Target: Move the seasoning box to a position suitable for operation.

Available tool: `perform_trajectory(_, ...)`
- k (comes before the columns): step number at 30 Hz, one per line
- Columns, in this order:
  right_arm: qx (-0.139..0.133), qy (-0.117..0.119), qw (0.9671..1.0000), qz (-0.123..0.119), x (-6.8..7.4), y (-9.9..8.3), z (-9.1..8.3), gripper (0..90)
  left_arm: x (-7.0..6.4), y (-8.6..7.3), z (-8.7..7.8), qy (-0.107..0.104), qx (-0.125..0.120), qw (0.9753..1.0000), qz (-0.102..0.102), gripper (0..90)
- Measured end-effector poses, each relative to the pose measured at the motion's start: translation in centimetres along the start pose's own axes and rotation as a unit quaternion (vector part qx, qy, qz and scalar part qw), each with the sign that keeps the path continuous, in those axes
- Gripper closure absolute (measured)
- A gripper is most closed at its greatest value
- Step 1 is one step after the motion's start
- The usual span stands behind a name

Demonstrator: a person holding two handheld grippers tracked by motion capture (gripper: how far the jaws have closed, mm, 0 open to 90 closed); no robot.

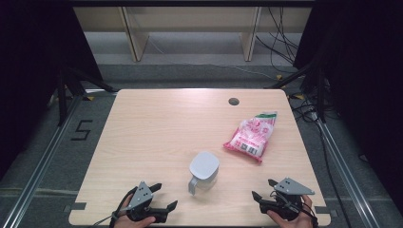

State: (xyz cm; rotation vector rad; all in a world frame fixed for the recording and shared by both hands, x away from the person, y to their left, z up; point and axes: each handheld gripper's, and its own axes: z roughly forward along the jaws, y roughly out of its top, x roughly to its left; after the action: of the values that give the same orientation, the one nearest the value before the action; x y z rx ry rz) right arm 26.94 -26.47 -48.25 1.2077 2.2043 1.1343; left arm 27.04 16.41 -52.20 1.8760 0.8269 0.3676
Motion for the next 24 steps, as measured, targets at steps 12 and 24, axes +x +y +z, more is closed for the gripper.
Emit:
perform_trajectory(12, -0.003, -0.006, 0.9999, 0.008, 0.00, 0.04, 0.02, 25.3, -0.27, 0.25, -0.02, -0.014, -0.006, 0.9999, 0.000, 19.4)
perform_trajectory(24, -0.008, -0.011, 0.9999, 0.008, -0.16, 0.07, -0.14, 25.3, -0.92, 0.64, 0.11, -0.019, -0.008, 0.9998, -0.002, 26.1)
